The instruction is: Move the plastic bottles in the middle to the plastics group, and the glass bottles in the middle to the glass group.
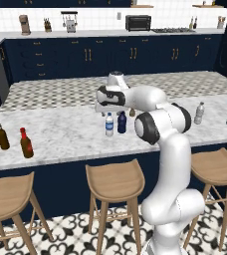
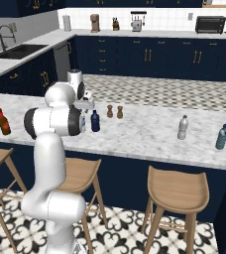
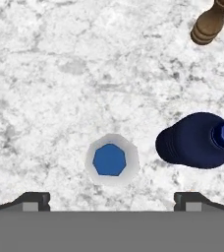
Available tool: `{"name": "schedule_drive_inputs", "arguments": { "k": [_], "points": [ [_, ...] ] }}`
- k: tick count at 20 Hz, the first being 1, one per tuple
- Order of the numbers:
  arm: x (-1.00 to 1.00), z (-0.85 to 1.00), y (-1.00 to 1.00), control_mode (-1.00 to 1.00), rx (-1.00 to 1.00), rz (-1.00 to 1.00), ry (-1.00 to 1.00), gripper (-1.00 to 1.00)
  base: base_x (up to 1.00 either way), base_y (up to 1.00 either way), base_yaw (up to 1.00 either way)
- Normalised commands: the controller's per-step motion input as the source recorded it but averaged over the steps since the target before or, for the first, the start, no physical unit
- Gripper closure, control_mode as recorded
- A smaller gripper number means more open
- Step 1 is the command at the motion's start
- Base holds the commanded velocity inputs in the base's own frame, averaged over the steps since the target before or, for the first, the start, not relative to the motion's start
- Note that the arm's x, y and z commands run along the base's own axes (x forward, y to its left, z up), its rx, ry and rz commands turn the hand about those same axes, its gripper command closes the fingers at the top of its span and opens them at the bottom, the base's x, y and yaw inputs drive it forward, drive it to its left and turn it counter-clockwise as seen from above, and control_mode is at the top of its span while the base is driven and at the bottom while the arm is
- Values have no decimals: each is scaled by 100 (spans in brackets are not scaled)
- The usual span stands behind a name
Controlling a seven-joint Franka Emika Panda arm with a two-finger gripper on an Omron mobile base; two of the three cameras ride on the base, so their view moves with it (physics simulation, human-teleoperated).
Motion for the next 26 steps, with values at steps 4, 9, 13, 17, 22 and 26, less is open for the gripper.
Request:
{"name": "schedule_drive_inputs", "arguments": {
  "k": [4, 9, 13, 17, 22, 26],
  "points": [
    [8, -14, 0, -100, -2, 10, 0, -100, 0, 0, 0],
    [3, -9, 0, -100, -1, 8, 0, -100, 0, 0, 0],
    [0, -12, 0, -100, 0, 7, 0, -100, 0, 0, 0],
    [1, -14, 0, -100, 0, 7, 0, -100, 0, 0, 0],
    [5, -7, 0, -100, 0, 6, 0, -100, 0, 0, 0],
    [1, -10, 1, -100, 0, 5, 0, -100, 0, 0, 0]
  ]
}}
